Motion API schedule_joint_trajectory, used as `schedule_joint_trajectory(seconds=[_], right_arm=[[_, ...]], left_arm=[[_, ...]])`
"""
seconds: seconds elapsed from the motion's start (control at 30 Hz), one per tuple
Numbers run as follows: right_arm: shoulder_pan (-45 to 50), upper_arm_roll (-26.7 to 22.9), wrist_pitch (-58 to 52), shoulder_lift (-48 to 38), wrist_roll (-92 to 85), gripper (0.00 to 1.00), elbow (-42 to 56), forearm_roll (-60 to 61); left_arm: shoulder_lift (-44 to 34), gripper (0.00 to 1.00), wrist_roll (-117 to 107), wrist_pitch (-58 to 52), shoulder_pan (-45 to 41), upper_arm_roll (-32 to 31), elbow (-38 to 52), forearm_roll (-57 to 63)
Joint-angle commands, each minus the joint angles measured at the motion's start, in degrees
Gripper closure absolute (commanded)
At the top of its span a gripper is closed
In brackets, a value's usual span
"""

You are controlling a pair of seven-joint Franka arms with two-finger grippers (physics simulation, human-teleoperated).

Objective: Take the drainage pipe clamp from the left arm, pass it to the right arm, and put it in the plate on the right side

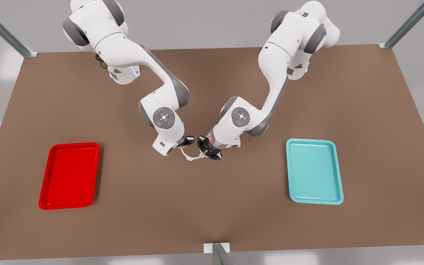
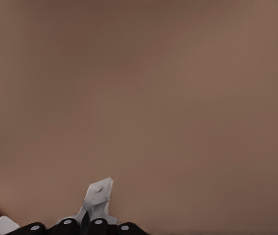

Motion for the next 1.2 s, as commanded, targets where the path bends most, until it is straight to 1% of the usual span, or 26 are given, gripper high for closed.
schedule_joint_trajectory(seconds=[0.0, 0.17, 0.27, 0.3, 0.37, 0.4, 0.43, 0.5, 0.53, 0.57, 0.6, 0.63, 0.67, 0.7, 0.73, 0.77, 0.8, 0.83, 0.87, 0.9, 1.0, 1.03, 1.17], right_arm=[[0.0, 0.0, 0.3, -0.1, 3.3, 0.79, 0.0, -0.6], [-0.3, 0.0, 0.3, -0.3, 3.3, 0.79, 0.1, -0.6], [-0.7, 0.0, 0.3, -0.5, 3.2, 0.79, -0.2, -0.6], [-0.7, 0.0, 1.2, -0.5, 3.2, 0.79, -1.2, -0.6], [-1.0, 0.0, 6.4, -2.5, 3.0, 0.79, -7.0, -0.6], [-1.1, 0.0, 6.6, -2.6, 3.0, 0.79, -7.3, -0.6], [-1.2, 0.0, 6.6, -2.8, 2.9, 0.79, -7.5, -0.6], [-5.6, 0.5, 6.7, -6.8, -2.9, 0.79, -12.6, -0.5], [-10.2, 2.7, 8.1, -9.4, -5.0, 0.79, -16.2, -0.5], [-15.9, 5.3, 8.7, -11.7, -8.8, 0.79, -18.8, -0.5], [-19.0, 6.2, 8.7, -13.3, -10.8, 0.79, -20.6, -0.5], [-23.3, 6.2, 9.4, -16.1, -14.8, 0.79, -24.3, -0.5], [-29.2, 6.3, 10.2, -18.3, -21.1, 0.79, -27.4, -0.5], [-31.8, 6.3, 10.2, -18.5, -24.0, 0.79, -28.5, -0.5], [-34.5, 6.3, 10.6, -18.8, -24.2, 0.79, -29.1, -0.5], [-37.9, 6.3, 11.3, -18.5, -28.0, 0.79, -30.1, -0.5], [-40.2, 6.3, 12.5, -18.1, -31.4, 0.79, -31.0, -0.5], [-41.8, 6.3, 12.8, -17.7, -31.7, 0.79, -31.1, -0.5], [-44.9, 6.3, 12.9, -16.2, -35.4, 0.79, -31.1, -0.5], [-46.8, 6.3, 13.0, -15.2, -35.8, 0.79, -31.0, -0.5], [-52.9, 6.1, 19.7, -10.9, -43.8, 0.79, -30.9, -0.5], [-56.9, 6.2, 22.1, -7.7, -50.2, 0.79, -29.8, -0.5], [-63.6, 6.2, 21.1, -4.2, -58.8, 0.79, -28.0, -0.2]], left_arm=[[-0.1, 0.00, -28.4, 0.0, -0.2, 0.0, 0.0, 0.3], [-0.7, 0.00, -28.5, -0.7, -0.2, -0.1, 0.0, 0.4], [-2.1, 0.00, -27.3, -4.2, -0.2, -0.1, 0.0, 0.4], [-3.4, 0.00, -26.0, -7.1, 0.0, -0.1, 0.0, 0.4], [-5.3, 0.00, -18.8, -12.9, 1.4, 0.0, 0.0, 0.3], [-5.8, 0.00, -12.4, -16.6, 3.4, -0.2, 0.1, 0.2], [-5.8, 0.00, -8.5, -18.0, 4.6, -0.3, 0.1, 0.2], [-6.3, 0.00, 14.5, -24.5, 9.5, 0.1, 0.1, 0.3], [-6.7, 0.00, 29.2, -28.5, 11.7, 0.6, 0.1, 0.7], [-6.8, 0.00, 46.1, -31.8, 14.1, 2.5, 0.1, 3.1], [-6.8, 0.00, 57.8, -33.2, 16.4, 2.5, 0.1, 5.2], [-7.5, 0.00, 75.2, -33.3, 20.0, 2.6, 0.1, 5.7], [-9.1, 0.00, 96.9, -33.5, 25.5, 2.6, 0.1, 5.8], [-9.9, 0.00, 110.7, -34.8, 28.3, 2.6, 0.1, 5.9], [-12.1, 0.00, 127.7, -36.9, 31.0, 2.6, 0.1, 7.4], [-15.4, 0.00, 144.3, -39.4, 31.5, 2.6, 0.0, 11.6], [-18.7, 0.00, 156.3, -43.4, 32.1, 2.4, -0.5, 14.8], [-23.1, 0.00, 165.5, -44.6, 33.1, 2.2, -2.4, 16.4], [-29.9, 0.00, 172.4, -42.1, 33.7, 0.1, -7.6, 21.9], [-32.0, 0.00, 173.6, -40.4, 35.2, -1.5, -9.0, 22.3], [-33.6, 0.00, 173.8, -40.3, 36.1, -1.2, -9.1, 21.9], [-33.6, 0.00, 173.8, -41.0, 35.4, -1.3, -9.1, 22.2], [-32.8, 0.00, 173.3, -44.6, 34.7, -1.6, -8.6, 22.2]])
